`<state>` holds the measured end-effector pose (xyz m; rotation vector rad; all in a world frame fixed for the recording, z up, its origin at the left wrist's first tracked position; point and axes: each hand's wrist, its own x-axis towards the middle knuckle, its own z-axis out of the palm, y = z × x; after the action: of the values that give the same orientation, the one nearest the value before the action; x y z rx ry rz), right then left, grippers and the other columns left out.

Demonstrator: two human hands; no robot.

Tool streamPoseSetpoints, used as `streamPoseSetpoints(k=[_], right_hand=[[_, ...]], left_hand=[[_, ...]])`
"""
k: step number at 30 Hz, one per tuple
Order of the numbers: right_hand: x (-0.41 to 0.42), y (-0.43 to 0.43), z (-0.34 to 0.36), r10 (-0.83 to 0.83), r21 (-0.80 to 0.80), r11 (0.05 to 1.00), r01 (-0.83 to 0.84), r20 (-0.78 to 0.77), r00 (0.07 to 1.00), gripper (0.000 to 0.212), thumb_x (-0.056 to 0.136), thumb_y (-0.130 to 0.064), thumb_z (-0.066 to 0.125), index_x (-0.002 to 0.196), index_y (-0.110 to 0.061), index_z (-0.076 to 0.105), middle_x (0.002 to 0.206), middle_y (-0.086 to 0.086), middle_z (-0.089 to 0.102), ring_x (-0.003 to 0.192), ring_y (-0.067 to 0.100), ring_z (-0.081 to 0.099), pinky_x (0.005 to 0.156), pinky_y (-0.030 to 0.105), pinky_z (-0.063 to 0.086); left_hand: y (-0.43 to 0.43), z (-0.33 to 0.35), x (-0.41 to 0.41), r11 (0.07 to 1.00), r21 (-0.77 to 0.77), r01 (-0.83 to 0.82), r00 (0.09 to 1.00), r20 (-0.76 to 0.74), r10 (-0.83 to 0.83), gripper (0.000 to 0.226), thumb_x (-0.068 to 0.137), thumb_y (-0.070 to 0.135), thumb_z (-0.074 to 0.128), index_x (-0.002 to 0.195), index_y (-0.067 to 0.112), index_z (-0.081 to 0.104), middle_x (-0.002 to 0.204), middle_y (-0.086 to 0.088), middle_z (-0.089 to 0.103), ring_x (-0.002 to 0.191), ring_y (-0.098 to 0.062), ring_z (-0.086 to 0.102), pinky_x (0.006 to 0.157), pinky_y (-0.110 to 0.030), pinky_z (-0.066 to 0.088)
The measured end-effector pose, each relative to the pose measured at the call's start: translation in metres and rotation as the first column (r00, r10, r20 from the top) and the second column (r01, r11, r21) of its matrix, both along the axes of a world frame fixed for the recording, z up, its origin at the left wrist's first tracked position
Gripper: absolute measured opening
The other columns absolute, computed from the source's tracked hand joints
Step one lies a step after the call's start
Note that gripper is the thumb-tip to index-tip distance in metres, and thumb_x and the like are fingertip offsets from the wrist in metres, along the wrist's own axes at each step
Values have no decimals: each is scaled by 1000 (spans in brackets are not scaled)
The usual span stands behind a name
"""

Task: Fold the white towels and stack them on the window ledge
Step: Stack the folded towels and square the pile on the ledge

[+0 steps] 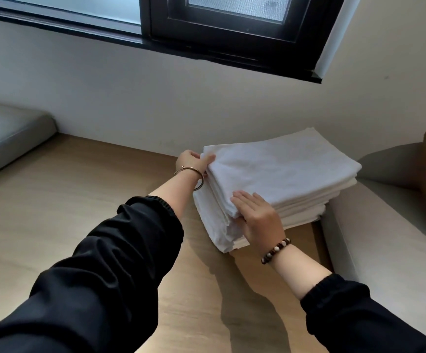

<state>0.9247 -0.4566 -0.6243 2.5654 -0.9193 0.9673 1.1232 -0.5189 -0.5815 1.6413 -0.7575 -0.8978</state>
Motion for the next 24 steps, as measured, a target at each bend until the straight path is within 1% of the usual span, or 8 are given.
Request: streamPoseSetpoints(k=[4, 7, 9, 11, 15, 18, 22, 24], right_hand=[[3, -3, 6, -17, 3, 1000, 16, 88, 996, 50, 54, 13, 81, 101, -3, 72, 105, 12, 71, 97, 25, 69, 88, 46, 50], [2, -1, 0, 10, -23, 1000, -8, 83, 996, 41, 64, 9, 78, 103, -3, 72, 107, 12, 71, 99, 25, 69, 89, 46, 50], [2, -3, 1, 15, -56, 998, -9, 106, 994, 26, 79, -2, 62, 103, -3, 72, 107, 13, 71, 97, 26, 69, 83, 45, 55], [7, -8, 11, -2, -50, 999, 11, 171, 985, 29, 85, -15, 53, 103, -2, 72, 106, 14, 71, 93, 27, 70, 77, 39, 57], [15, -16, 19, -6, -79, 997, 22, 197, 980, 26, 85, -16, 60, 102, -1, 72, 106, 16, 70, 95, 29, 69, 84, 45, 53], [5, -12, 6, 89, -76, 994, -84, 62, 994, 30, 71, 1, 78, 100, 2, 71, 105, 19, 69, 96, 32, 68, 86, 50, 54], [-5, -12, 1, 116, -44, 993, -114, 37, 993, 24, 79, -3, 66, 102, 2, 68, 111, 20, 64, 101, 35, 59, 83, 45, 54], [-7, -11, 3, 117, -8, 993, -117, 44, 992, 30, 80, -15, 56, 104, 0, 66, 112, 15, 58, 101, 31, 51, 81, 41, 53]], left_hand=[[7, -6, -7, 998, 47, 29, 1000, -4, -29, 54, 64, 58, 72, 94, 18, 49, 104, -10, 63, 94, -30, 65, 84, -47, 55], [20, -6, -15, 995, 43, 87, 993, -80, -84, 49, 78, 47, 70, 106, 15, 45, 106, -10, 60, 79, -24, 63, 72, -41, 58], [21, -11, -17, 991, 44, 129, 983, -137, -122, 45, 87, 39, 65, 117, 13, 44, 103, -12, 57, 67, -19, 60, 58, -32, 56], [22, -11, -17, 989, 32, 145, 979, -148, -139, 53, 88, 38, 64, 127, 9, 43, 100, -12, 58, 64, -18, 60, 52, -29, 55], [23, -10, -12, 994, 6, 108, 985, -139, -107, 51, 88, 42, 63, 123, 10, 45, 86, -7, 56, 57, -16, 57, 44, -25, 51], [21, -10, -8, 997, 18, 69, 998, -10, -68, 41, 85, 45, 65, 107, 13, 50, 84, -3, 57, 66, -18, 58, 67, -35, 57], [7, 1, -5, 993, 51, 106, 989, 103, -111, 38, 81, 47, 66, 86, 11, 55, 89, -6, 62, 94, -29, 64, 87, -41, 52], [1, 10, -4, 990, 83, 112, 978, 165, -125, 52, 81, 48, 66, 106, 2, 63, 109, -15, 65, 106, -32, 61, 92, -40, 48]])
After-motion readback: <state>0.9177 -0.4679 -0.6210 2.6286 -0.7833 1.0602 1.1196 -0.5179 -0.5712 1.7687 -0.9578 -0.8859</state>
